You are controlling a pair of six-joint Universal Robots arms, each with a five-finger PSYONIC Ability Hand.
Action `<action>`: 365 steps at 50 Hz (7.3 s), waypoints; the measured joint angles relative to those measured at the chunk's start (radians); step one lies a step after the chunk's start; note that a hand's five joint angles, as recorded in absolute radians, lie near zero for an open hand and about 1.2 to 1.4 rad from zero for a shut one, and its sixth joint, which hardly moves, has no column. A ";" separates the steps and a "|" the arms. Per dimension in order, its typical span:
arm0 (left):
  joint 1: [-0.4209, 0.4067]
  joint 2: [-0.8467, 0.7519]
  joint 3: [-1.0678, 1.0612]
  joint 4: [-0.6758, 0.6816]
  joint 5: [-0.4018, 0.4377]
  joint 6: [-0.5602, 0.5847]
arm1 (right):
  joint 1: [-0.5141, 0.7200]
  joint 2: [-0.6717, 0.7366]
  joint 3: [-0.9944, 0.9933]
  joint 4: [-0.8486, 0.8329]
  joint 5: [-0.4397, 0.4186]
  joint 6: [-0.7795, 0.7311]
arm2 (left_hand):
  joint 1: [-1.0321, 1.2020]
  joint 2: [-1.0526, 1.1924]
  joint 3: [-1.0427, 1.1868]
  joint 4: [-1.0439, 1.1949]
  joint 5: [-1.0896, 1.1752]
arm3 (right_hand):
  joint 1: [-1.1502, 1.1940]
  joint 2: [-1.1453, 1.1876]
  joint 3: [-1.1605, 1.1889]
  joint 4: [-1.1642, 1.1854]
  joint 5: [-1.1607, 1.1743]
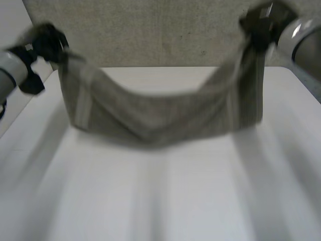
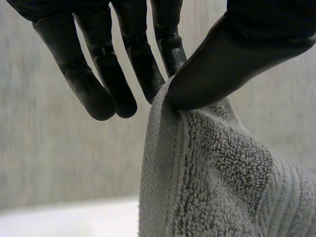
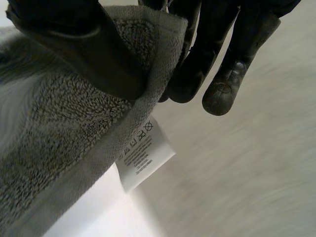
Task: Fold the towel.
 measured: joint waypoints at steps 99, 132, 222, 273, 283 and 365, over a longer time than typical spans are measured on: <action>0.101 -0.268 -0.314 0.413 0.012 -0.034 | -0.110 0.377 0.000 0.196 0.046 -0.062 | 0.000 0.009 0.002 0.000 0.000 | 0.001 0.000 0.000 0.000 0.005; 0.067 -0.411 -0.043 0.318 -0.045 -0.035 | -0.077 0.458 -0.061 0.011 0.076 -0.005 | 0.000 0.009 0.002 0.000 0.000 | -0.056 -0.056 -0.054 -0.058 -0.056; 0.057 0.199 -0.781 0.399 0.132 0.156 | -0.228 -0.113 1.037 -0.337 -0.106 -0.070 | -1.146 -1.214 -1.265 -1.237 -1.249 | -0.666 -0.632 -0.656 -0.671 -0.693; 0.065 0.200 -0.809 0.430 0.132 0.153 | -0.447 -0.075 0.991 -0.466 -0.104 -0.115 | -1.147 -1.214 -1.267 -1.237 -1.249 | -0.015 -0.034 0.002 -0.004 -0.008; 0.063 0.207 -0.799 0.430 0.130 0.151 | -0.169 -0.084 0.766 -0.379 0.031 -0.060 | -1.147 -1.214 -1.267 -1.237 -1.249 | -0.009 -0.019 0.002 0.000 -0.008; -0.023 0.205 -0.770 0.431 0.126 0.148 | 0.346 0.013 0.660 -0.451 -0.064 0.148 | -1.149 -1.218 -1.268 -1.237 -1.250 | -0.072 -0.027 0.000 -0.004 -0.016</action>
